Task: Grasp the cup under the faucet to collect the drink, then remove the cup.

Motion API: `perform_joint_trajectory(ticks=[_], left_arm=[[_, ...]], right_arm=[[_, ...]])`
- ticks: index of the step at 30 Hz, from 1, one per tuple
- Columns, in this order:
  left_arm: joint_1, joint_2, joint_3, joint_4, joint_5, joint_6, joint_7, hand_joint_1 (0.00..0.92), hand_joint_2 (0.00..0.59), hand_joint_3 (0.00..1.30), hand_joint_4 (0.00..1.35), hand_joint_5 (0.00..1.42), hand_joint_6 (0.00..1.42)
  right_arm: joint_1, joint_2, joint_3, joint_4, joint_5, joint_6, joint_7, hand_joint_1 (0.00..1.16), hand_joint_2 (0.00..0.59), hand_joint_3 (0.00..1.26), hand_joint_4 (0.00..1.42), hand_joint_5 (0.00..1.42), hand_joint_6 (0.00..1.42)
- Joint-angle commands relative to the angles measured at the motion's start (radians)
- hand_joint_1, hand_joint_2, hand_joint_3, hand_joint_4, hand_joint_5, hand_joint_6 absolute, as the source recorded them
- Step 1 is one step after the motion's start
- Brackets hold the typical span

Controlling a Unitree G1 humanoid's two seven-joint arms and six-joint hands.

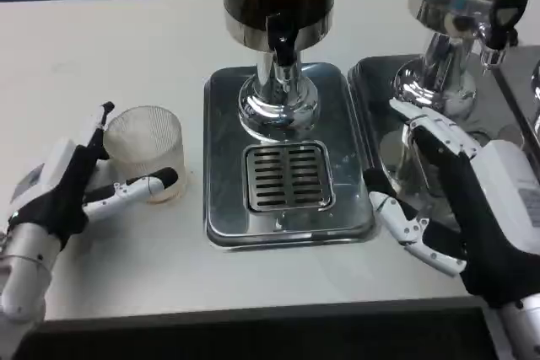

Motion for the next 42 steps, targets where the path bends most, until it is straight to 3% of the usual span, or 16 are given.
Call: perform_joint_trajectory(ticks=[1,12,24,29,32,35,42], left_arm=[[-0.039,-0.029,-0.020,0.014,-0.003,0.019,-0.007,0.255,0.024,0.00,0.01,0.25,0.25],[-0.065,-0.075,-0.039,0.025,-0.011,0.033,-0.010,0.263,0.027,0.00,0.01,0.26,0.26],[-0.064,-0.141,-0.029,0.033,-0.079,0.037,-0.065,0.440,0.081,0.13,0.14,0.41,0.39],[-0.048,-0.163,-0.012,0.027,-0.123,0.024,-0.092,0.503,0.099,0.26,0.29,0.57,0.64],[-0.038,-0.176,0.008,0.026,-0.154,0.024,-0.118,0.545,0.108,0.38,0.42,0.73,0.89],[-0.015,-0.184,0.012,0.019,-0.167,0.013,-0.109,0.723,0.010,0.54,0.62,0.90,1.14],[0.030,-0.158,-0.003,-0.010,-0.155,-0.051,0.024,0.764,0.000,0.69,0.82,1.01,1.31]], right_arm=[[0.012,0.001,-0.006,-0.025,-0.004,0.010,-0.009,0.41,0.444,0.23,0.20,0.18,0.27],[0.015,0.002,0.003,-0.037,-0.010,0.023,0.000,0.40,0.444,0.23,0.20,0.18,0.27],[0.025,0.000,0.007,-0.053,-0.007,0.031,0.012,0.40,0.438,0.23,0.23,0.18,0.27],[0.024,0.000,0.010,-0.054,-0.005,0.036,0.017,0.42,0.436,0.23,0.24,0.19,0.27],[0.021,0.001,0.014,-0.050,-0.002,0.039,0.019,0.44,0.443,0.24,0.24,0.19,0.27],[0.012,0.001,0.017,-0.044,0.001,0.039,0.020,0.48,0.441,0.24,0.26,0.20,0.27],[-0.021,-0.001,0.021,-0.012,0.018,0.030,0.018,0.49,0.440,0.24,0.27,0.21,0.27]])
